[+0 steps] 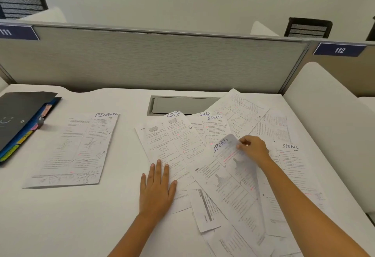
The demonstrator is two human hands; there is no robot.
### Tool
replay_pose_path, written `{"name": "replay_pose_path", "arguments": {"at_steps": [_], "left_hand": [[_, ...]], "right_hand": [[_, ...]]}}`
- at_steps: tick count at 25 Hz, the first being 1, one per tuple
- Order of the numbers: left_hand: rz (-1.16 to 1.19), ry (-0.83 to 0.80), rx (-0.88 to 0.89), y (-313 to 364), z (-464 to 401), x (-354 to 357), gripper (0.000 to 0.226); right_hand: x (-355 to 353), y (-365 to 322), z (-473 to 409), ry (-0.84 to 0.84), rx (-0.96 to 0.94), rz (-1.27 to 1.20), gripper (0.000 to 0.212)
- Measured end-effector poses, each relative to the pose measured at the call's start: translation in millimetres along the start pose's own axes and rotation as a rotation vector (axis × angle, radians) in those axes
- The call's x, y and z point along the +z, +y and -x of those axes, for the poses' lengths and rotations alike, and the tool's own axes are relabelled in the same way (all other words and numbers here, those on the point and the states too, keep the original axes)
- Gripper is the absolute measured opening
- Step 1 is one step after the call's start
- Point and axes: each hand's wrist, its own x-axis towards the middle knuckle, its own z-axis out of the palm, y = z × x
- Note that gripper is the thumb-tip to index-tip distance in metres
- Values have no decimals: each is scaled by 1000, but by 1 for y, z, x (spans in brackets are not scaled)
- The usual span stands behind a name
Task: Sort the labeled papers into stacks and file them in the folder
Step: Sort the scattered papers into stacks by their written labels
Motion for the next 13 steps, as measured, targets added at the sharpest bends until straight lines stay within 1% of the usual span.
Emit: {"name": "replay_pose_path", "arguments": {"at_steps": [3,6,7,9,10,13], "left_hand": [[18,-27,16,-2,-1,3,72],[73,-33,6,0,-3,-4,90],[145,-57,-33,3,-5,-11,94],[403,-91,-140,15,-9,-34,88],[552,-93,-165,22,-11,-48,84],[1008,-113,-142,38,-17,-81,73]], "right_hand": [[-23,-22,2,65,-121,-249,6],[-46,-55,8,174,-186,-474,6],[-52,-66,11,206,-215,-530,5],[-58,-88,18,237,-247,-656,4],[-58,-97,23,233,-250,-721,3],[-47,-119,36,189,-248,-860,5]]}}
